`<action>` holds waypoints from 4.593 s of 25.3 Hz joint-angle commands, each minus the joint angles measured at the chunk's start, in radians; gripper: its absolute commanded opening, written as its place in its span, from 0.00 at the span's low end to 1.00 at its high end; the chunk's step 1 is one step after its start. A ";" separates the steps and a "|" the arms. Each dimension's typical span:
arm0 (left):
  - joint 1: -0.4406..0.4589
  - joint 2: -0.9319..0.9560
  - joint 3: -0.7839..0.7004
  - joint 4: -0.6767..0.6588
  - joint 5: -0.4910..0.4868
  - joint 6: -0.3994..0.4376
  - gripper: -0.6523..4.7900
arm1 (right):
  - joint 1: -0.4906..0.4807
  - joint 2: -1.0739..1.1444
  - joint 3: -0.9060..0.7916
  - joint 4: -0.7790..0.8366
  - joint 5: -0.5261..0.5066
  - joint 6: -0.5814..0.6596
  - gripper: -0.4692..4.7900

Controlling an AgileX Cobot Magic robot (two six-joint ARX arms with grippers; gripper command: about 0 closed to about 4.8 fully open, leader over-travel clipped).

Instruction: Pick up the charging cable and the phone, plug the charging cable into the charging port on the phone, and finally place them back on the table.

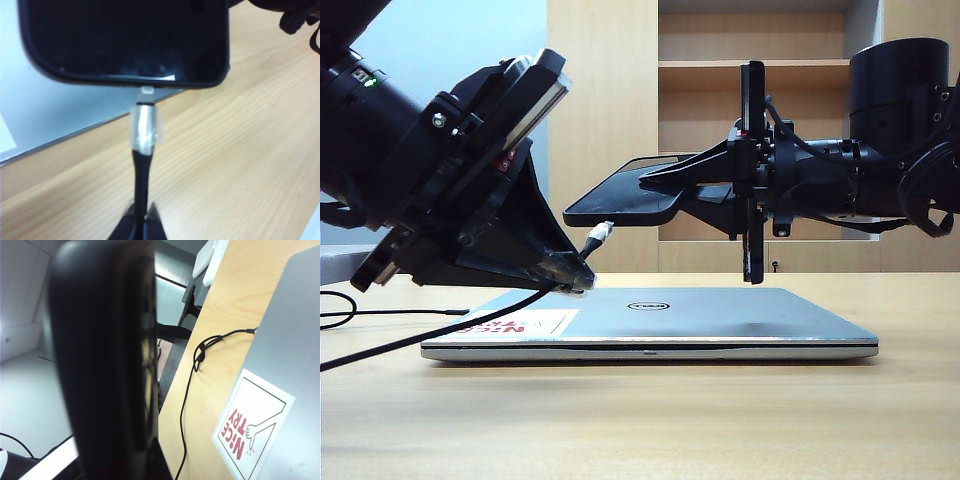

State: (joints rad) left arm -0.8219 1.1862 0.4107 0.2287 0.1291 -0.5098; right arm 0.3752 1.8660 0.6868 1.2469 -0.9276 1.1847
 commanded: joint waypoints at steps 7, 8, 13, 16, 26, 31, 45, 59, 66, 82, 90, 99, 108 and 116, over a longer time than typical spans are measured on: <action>0.001 -0.003 0.005 0.020 -0.001 0.004 0.11 | 0.000 -0.008 0.003 0.045 -0.016 -0.014 0.08; 0.001 -0.003 0.005 0.020 -0.001 0.004 0.11 | 0.000 -0.008 0.003 0.045 -0.016 -0.018 0.08; 0.001 -0.003 0.005 0.020 -0.001 0.003 0.11 | 0.002 -0.008 0.003 0.044 -0.007 -0.005 0.08; 0.001 -0.003 0.005 0.020 -0.001 0.002 0.11 | 0.002 -0.008 0.003 0.045 -0.010 0.002 0.08; 0.001 -0.003 0.005 0.020 -0.001 0.002 0.11 | 0.002 -0.008 0.003 0.071 -0.016 -0.011 0.08; 0.001 -0.003 0.005 0.020 -0.001 0.001 0.11 | 0.002 -0.008 0.003 0.071 -0.018 -0.011 0.08; 0.001 -0.004 0.005 0.020 -0.001 0.001 0.11 | 0.003 -0.008 0.002 0.059 -0.076 -0.077 0.08; 0.001 -0.005 0.006 0.023 -0.001 0.002 0.11 | 0.048 -0.008 0.002 0.014 -0.050 -0.077 0.08; 0.001 -0.005 0.006 0.025 -0.001 0.003 0.11 | 0.048 -0.008 0.002 0.014 -0.075 0.008 0.08; 0.001 -0.005 0.006 0.058 -0.001 0.003 0.11 | 0.037 -0.008 0.003 0.136 0.009 0.153 0.08; -0.003 -0.005 0.006 0.057 -0.001 0.001 0.11 | 0.037 -0.008 0.003 0.146 0.052 0.074 0.08; -0.056 -0.009 0.008 0.057 -0.001 -0.003 0.11 | 0.032 -0.008 0.003 0.147 0.066 0.029 0.08; -0.068 -0.043 0.008 0.001 -0.001 -0.027 0.11 | -0.047 -0.008 0.003 0.146 -0.024 0.026 0.08; -0.068 -0.043 0.008 -0.030 -0.001 -0.076 0.11 | -0.060 -0.008 0.003 0.118 -0.102 0.094 0.08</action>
State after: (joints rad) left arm -0.8890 1.1477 0.4145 0.1928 0.1276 -0.5774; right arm 0.3092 1.8660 0.6861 1.3464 -1.0069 1.2755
